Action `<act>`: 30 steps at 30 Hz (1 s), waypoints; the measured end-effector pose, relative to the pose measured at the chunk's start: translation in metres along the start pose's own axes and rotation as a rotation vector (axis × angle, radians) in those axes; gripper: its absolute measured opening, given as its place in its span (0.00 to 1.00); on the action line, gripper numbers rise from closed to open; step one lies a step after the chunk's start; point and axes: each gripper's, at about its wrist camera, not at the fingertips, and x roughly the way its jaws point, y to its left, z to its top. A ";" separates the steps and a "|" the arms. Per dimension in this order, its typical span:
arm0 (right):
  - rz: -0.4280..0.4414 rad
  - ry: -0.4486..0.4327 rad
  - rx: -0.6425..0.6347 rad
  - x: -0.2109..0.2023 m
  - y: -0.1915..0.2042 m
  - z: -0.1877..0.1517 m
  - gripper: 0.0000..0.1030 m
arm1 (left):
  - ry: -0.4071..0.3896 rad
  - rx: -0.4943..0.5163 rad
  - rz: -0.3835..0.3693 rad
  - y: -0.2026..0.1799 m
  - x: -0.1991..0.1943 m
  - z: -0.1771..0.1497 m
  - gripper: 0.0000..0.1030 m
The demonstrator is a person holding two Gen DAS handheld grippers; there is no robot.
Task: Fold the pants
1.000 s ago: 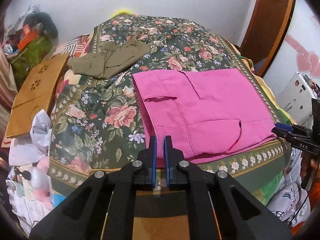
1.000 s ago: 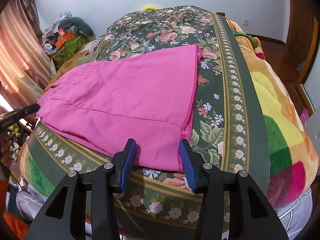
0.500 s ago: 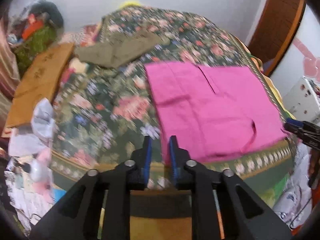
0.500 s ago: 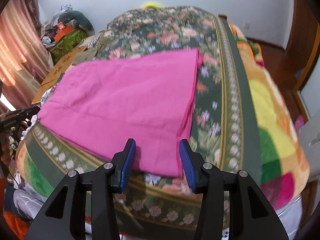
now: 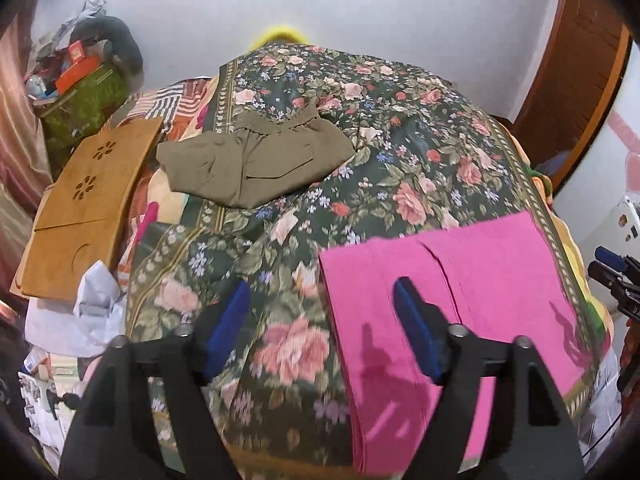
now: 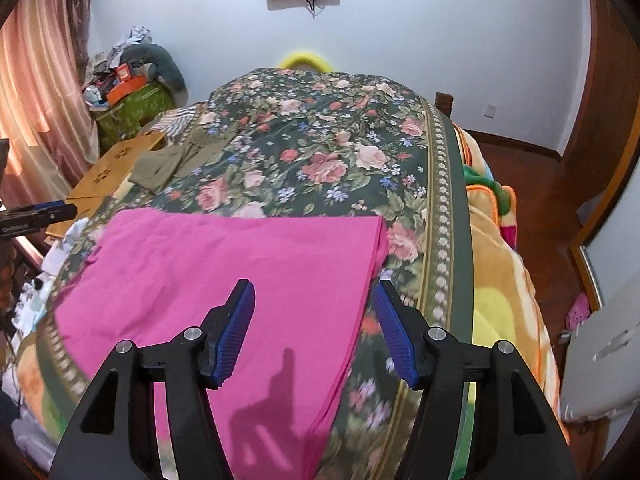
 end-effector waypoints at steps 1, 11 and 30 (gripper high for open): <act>0.000 0.006 0.004 0.005 -0.003 0.003 0.56 | 0.010 0.001 0.001 -0.001 0.008 0.004 0.76; -0.036 0.055 0.054 0.082 -0.044 0.030 0.56 | 0.141 -0.058 -0.097 0.003 0.081 0.015 0.45; 0.059 0.115 0.118 0.130 -0.064 0.025 0.03 | 0.121 0.086 -0.042 -0.018 0.088 -0.007 0.03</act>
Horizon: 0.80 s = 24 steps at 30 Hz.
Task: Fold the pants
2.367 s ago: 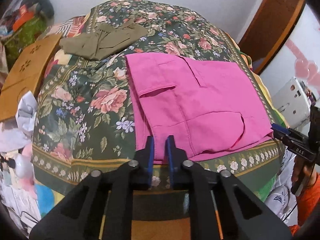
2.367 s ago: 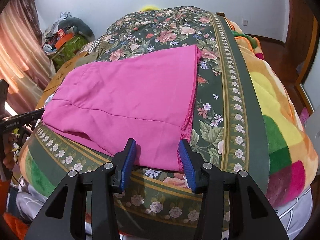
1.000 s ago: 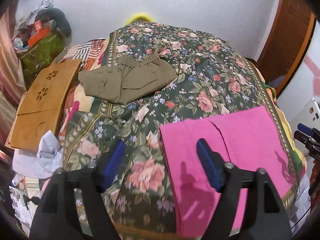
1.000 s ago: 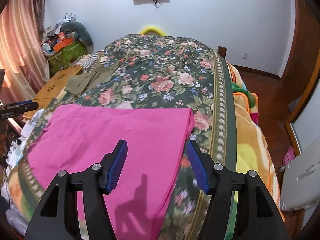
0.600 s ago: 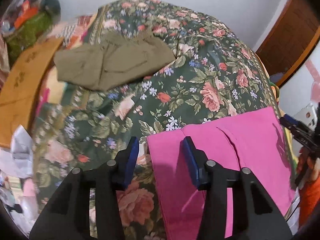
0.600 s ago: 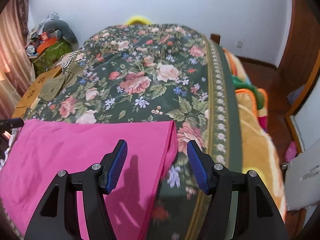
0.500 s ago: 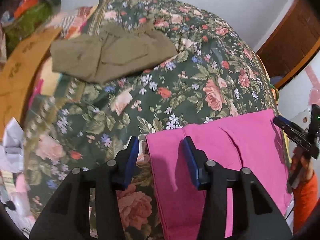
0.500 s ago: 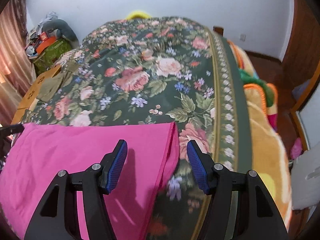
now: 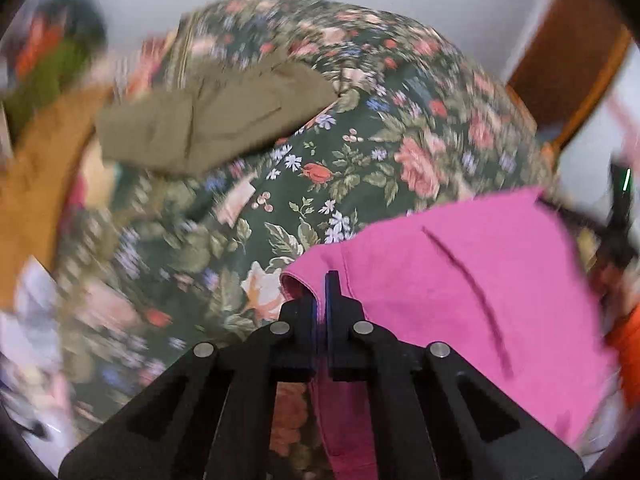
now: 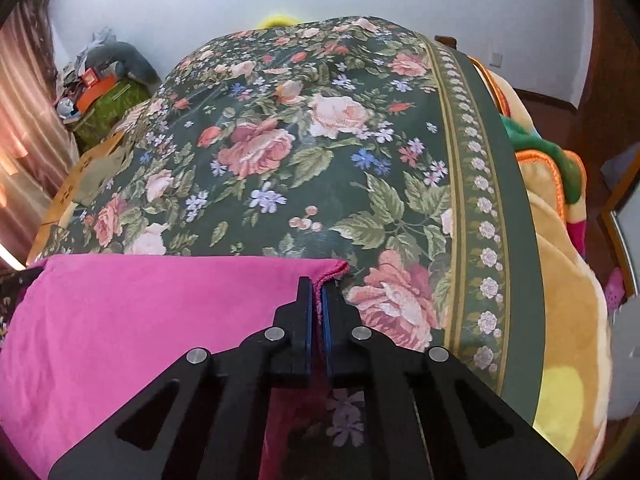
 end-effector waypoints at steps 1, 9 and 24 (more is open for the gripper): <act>-0.004 0.002 0.008 0.003 -0.002 0.003 0.03 | -0.009 0.045 0.041 -0.008 0.000 -0.004 0.03; -0.108 0.065 -0.001 -0.013 0.008 0.013 0.11 | -0.023 0.022 0.075 0.004 -0.021 0.003 0.09; 0.099 -0.039 -0.171 -0.068 0.124 0.009 0.79 | -0.101 0.110 -0.010 -0.043 -0.060 0.033 0.62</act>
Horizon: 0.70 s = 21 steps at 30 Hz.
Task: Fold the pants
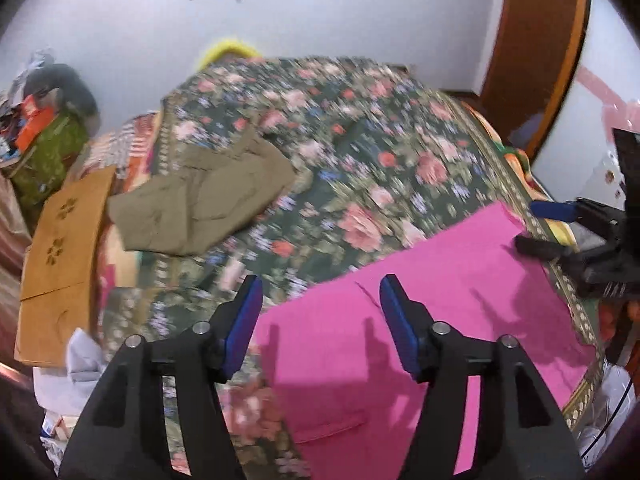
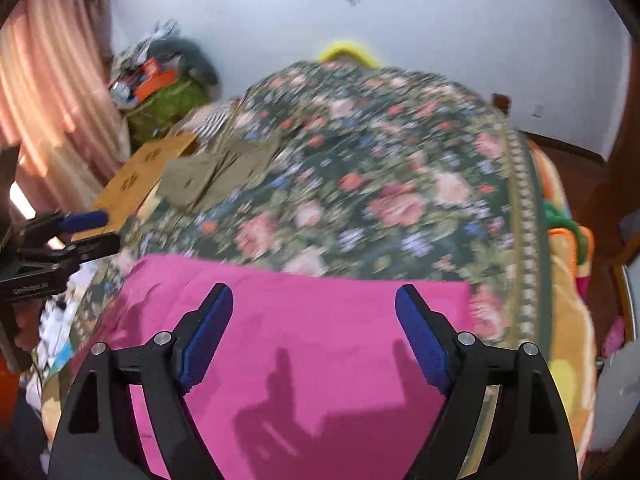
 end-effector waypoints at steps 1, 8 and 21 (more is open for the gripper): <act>0.005 0.027 -0.011 0.008 0.005 -0.003 0.79 | 0.026 0.004 -0.008 -0.005 0.008 -0.002 0.65; 0.041 0.275 -0.088 0.063 0.030 -0.045 0.79 | 0.138 0.045 0.019 -0.024 0.047 -0.039 0.69; 0.031 0.247 -0.037 0.008 0.023 -0.090 0.79 | 0.095 -0.045 0.015 -0.006 -0.006 -0.095 0.86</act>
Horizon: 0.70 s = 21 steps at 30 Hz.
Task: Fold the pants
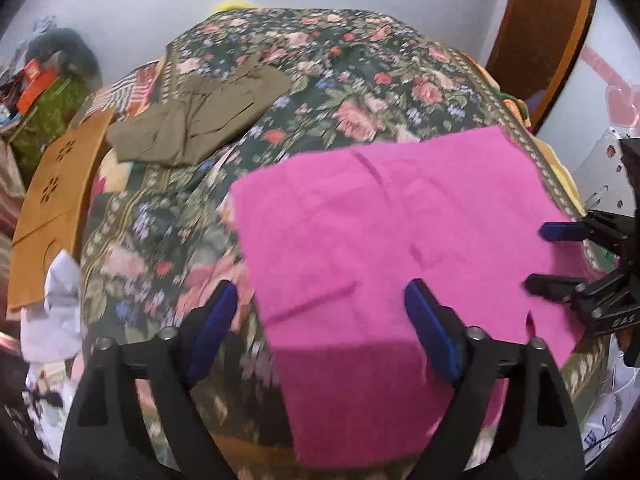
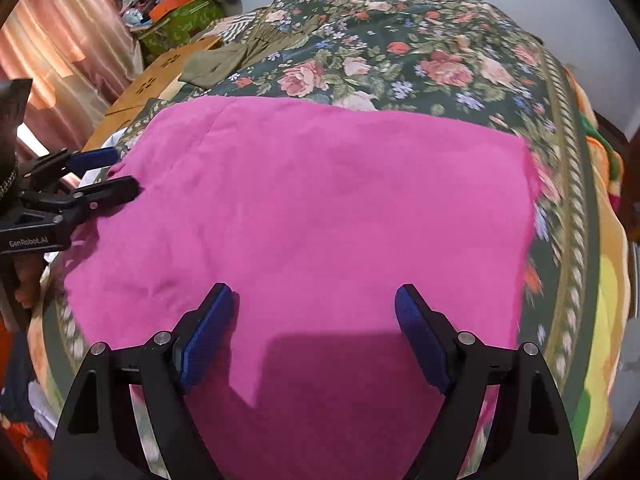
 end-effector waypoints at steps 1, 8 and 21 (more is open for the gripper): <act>-0.003 -0.005 0.006 -0.002 0.000 -0.003 0.79 | -0.003 -0.002 -0.006 0.001 -0.003 -0.006 0.87; -0.034 -0.047 0.059 -0.025 -0.006 -0.029 0.79 | -0.004 -0.096 -0.019 0.018 -0.026 -0.028 0.86; -0.033 -0.227 0.048 -0.063 0.015 -0.016 0.79 | 0.081 -0.435 -0.313 0.054 -0.063 -0.049 0.86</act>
